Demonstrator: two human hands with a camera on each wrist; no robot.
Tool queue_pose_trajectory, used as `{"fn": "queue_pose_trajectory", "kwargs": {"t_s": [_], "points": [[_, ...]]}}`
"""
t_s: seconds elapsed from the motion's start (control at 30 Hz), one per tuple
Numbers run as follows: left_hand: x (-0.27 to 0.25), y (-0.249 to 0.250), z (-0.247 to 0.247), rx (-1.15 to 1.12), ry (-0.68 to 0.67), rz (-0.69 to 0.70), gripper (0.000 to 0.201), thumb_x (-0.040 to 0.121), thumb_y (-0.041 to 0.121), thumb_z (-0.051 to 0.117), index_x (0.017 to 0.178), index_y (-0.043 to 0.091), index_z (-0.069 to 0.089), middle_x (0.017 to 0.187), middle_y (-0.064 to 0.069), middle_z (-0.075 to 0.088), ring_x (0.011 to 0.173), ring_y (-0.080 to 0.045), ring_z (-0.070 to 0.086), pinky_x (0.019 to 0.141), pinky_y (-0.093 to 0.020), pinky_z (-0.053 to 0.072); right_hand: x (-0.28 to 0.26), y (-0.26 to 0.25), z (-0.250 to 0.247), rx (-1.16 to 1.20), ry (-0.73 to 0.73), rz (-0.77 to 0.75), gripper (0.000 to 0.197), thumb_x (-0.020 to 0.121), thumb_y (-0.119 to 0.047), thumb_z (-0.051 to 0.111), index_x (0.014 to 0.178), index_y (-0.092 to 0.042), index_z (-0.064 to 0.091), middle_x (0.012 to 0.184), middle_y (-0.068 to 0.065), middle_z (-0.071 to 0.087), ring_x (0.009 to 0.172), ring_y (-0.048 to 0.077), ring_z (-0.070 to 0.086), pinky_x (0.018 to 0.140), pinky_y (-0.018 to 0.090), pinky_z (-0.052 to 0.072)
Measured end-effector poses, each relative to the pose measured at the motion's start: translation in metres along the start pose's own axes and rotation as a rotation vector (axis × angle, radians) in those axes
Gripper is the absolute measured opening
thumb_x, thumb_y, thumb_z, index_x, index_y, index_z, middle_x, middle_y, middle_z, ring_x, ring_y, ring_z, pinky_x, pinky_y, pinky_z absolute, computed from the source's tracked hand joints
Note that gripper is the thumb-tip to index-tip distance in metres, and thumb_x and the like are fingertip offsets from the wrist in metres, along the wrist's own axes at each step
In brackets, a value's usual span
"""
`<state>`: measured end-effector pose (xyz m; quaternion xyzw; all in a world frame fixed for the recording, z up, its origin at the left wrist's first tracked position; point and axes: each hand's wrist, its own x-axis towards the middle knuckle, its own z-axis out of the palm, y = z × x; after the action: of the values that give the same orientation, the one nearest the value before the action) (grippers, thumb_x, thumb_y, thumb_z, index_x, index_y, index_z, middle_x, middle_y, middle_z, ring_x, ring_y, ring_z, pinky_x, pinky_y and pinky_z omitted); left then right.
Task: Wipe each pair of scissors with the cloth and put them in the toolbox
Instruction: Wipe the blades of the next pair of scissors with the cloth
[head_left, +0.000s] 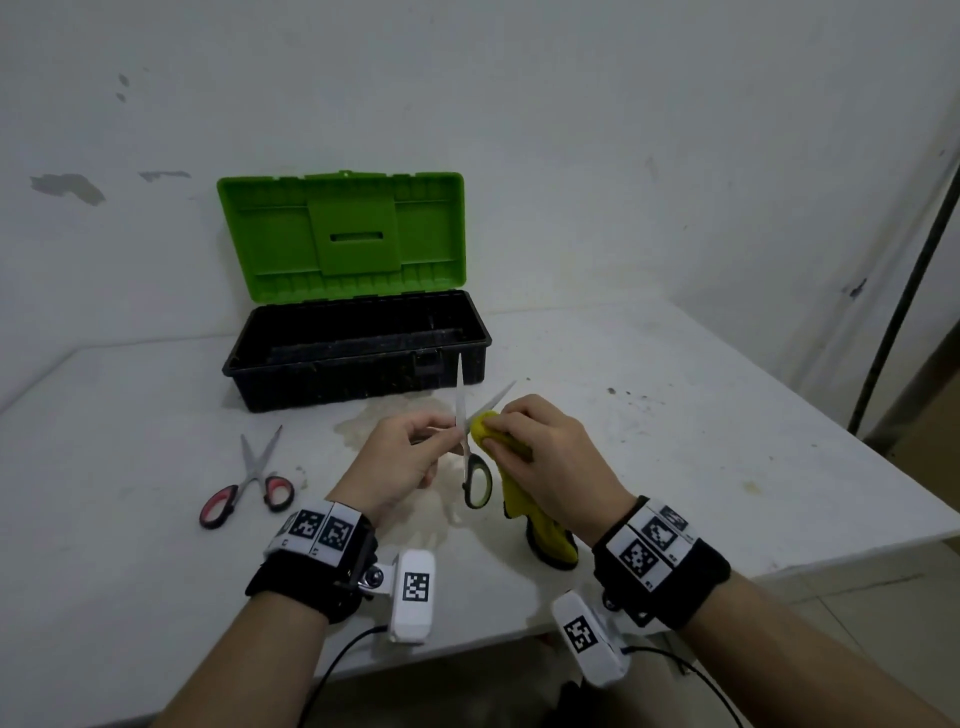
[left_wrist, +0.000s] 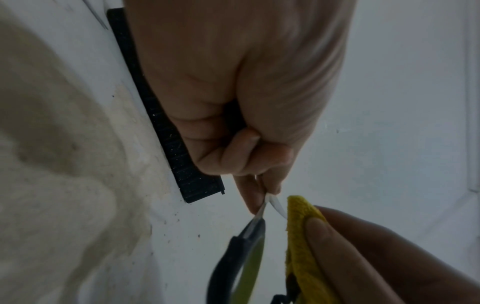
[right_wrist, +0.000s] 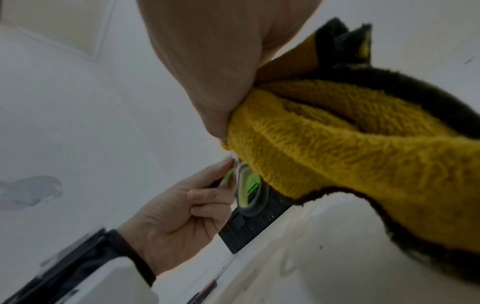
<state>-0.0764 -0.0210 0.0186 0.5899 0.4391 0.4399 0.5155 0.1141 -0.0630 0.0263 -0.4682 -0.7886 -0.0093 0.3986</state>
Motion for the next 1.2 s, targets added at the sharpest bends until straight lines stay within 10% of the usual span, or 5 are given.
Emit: {"fn": "queue_pose_trajectory", "kwargs": {"t_s": [0.3,0.47,0.73,1.0,1.2], "points": [[0.000,-0.006,-0.002,0.067,-0.073,-0.006,0.010,0.094,0.011,0.066,0.099,0.004,0.072,0.078,-0.010,0.073,0.044,-0.011,0.036,0.043,-0.019,0.032,0.002,0.003,0.016,-0.076,-0.061,0.049,0.011,0.094,-0.021,0.062,0.096,-0.015,0.071,0.095,0.001,0.055,0.074,0.015,0.054,0.065,0.031,0.051],[0.001,-0.012,-0.010,0.080,-0.050,-0.064,0.006,0.091,0.010,0.071,0.095,0.006,0.073,0.081,-0.014,0.074,0.044,-0.009,0.036,0.042,-0.018,0.032,0.019,0.026,-0.005,-0.097,-0.012,0.241,0.015,0.095,-0.022,0.061,0.098,-0.014,0.074,0.095,0.001,0.055,0.078,0.016,0.055,0.072,0.026,0.048],[0.006,-0.008,-0.001,0.038,-0.042,-0.057,0.008,0.089,0.008,0.072,0.096,0.003,0.070,0.073,-0.008,0.072,0.041,-0.007,0.035,0.041,-0.018,0.031,0.008,-0.004,0.011,-0.101,-0.094,0.028,0.012,0.094,-0.021,0.061,0.096,-0.013,0.070,0.094,0.004,0.056,0.074,0.019,0.055,0.065,0.034,0.051],[0.000,-0.002,-0.006,0.112,-0.019,-0.031,0.005,0.091,0.011,0.071,0.087,0.010,0.069,0.080,-0.011,0.073,0.041,0.000,0.047,0.044,-0.017,0.035,0.030,0.022,-0.012,-0.121,-0.030,0.283,0.019,0.096,-0.022,0.058,0.100,-0.013,0.073,0.095,0.002,0.054,0.079,0.018,0.054,0.074,0.027,0.046],[0.003,0.001,0.000,0.214,-0.066,0.007,0.007,0.091,0.018,0.071,0.094,0.011,0.072,0.082,-0.005,0.075,0.052,0.001,0.054,0.047,-0.017,0.038,0.027,-0.008,-0.005,-0.101,-0.167,0.179,0.019,0.097,-0.024,0.055,0.096,-0.016,0.072,0.097,0.000,0.053,0.079,0.014,0.054,0.073,0.026,0.047]]}}
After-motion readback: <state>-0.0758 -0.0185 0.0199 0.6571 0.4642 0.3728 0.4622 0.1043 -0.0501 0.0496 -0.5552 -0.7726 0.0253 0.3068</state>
